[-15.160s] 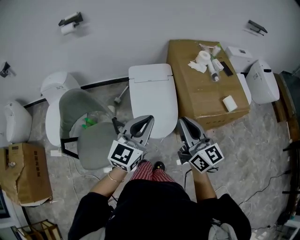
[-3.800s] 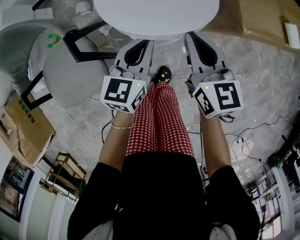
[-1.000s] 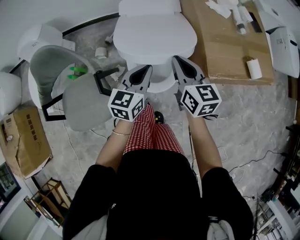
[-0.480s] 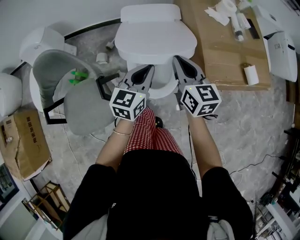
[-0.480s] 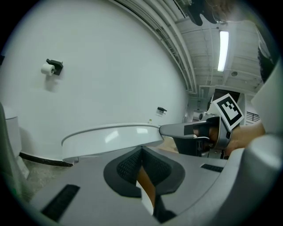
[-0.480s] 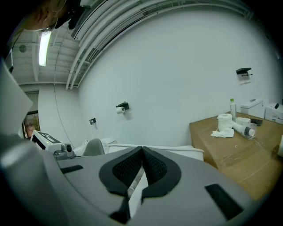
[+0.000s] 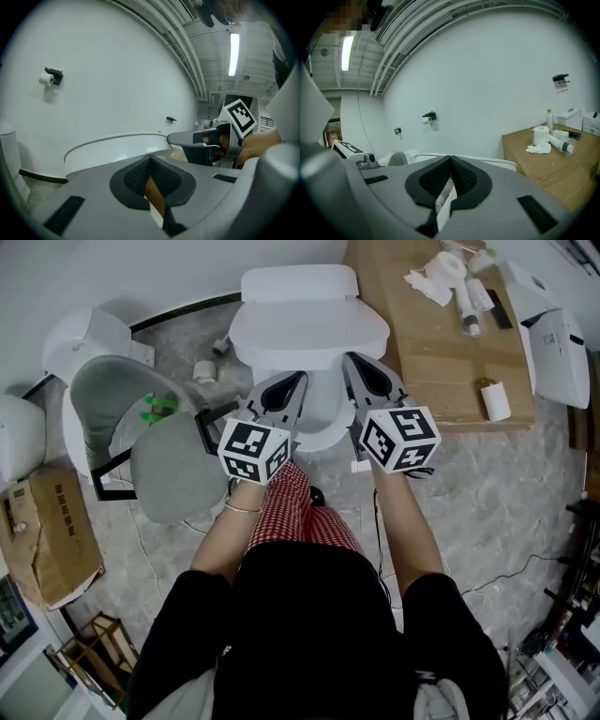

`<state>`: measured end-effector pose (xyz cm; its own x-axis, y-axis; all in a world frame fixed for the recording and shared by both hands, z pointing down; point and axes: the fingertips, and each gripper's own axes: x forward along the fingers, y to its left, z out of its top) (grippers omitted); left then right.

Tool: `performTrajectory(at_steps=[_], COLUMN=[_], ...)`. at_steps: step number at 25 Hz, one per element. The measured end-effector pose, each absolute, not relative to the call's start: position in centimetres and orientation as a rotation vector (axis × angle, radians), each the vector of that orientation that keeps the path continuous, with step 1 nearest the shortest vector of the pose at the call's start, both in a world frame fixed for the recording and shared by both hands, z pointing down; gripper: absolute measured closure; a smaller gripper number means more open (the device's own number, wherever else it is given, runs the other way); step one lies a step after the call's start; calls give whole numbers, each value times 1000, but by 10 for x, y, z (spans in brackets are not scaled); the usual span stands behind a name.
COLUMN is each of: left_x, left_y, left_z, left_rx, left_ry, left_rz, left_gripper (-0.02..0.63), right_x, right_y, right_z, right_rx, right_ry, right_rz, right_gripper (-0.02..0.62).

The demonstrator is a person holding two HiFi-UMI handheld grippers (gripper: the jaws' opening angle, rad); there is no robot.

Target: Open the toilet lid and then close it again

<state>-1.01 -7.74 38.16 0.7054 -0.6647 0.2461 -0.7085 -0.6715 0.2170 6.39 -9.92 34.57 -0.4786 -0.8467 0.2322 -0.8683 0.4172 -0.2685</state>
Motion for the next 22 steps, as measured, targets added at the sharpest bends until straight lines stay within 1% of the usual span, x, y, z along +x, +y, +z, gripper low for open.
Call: performTrajectory(at_steps=[22], left_x=[-12], left_y=[-126], left_z=[320], left_rx=[2735], left_ry=[-1049], left_rz=[93], left_gripper=[603], right_x=[67], right_y=[-152], right_z=[304], right_rx=[1639], right_ry=[-2601], right_rz=[498], right_gripper=[575])
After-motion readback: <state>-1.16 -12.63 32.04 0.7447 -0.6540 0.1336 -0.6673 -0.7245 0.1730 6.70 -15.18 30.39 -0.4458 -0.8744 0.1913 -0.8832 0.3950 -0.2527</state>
